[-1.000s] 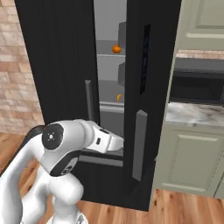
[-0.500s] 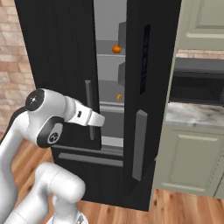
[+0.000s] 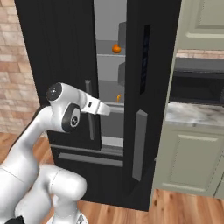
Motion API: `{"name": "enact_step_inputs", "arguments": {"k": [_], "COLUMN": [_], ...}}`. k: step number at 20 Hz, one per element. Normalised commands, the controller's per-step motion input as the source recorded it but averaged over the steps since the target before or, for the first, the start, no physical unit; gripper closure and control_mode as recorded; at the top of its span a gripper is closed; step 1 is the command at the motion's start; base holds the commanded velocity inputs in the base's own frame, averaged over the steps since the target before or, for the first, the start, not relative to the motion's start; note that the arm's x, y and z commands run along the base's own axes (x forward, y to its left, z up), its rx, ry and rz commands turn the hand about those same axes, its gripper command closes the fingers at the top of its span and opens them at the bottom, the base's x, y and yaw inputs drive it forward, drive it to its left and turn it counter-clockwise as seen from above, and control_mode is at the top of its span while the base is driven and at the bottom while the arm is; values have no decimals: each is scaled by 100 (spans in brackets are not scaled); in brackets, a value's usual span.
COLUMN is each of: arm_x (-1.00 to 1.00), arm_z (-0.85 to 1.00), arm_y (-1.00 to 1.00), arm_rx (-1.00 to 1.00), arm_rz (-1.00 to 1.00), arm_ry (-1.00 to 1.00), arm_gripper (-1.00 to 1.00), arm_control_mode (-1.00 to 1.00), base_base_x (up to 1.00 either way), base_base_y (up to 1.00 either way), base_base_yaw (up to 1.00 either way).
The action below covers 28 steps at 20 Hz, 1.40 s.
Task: Open the fridge, remove the tangerine, avocado, and shrimp, and place them on any counter.
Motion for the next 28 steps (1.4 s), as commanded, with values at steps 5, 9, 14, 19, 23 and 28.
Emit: {"name": "enact_step_inputs", "arguments": {"k": [5,9,14,19,23,28], "arm_x": [61,30,10,-27,-61,-75], "arm_z": [-31,-17,-8,-6,-1,13], "arm_y": [-36,-73,-78,-98,-100,-50], "arm_rx": [-5,-6,-5,-6,-6,0], "arm_rz": [-7,-11,-12,-14,-17,-4], "arm_ry": [0,0,-1,-5,-9,-9], "arm_gripper": [-100,-100,-100,-100,-100,-100], "arm_control_mode": [-100,-100,-100,-100,-100,-100], "base_base_x": [0,0,0,0,0,0], "base_base_y": [0,0,0,0,0,0], "base_base_yaw": [0,0,0,0,0,0]}}
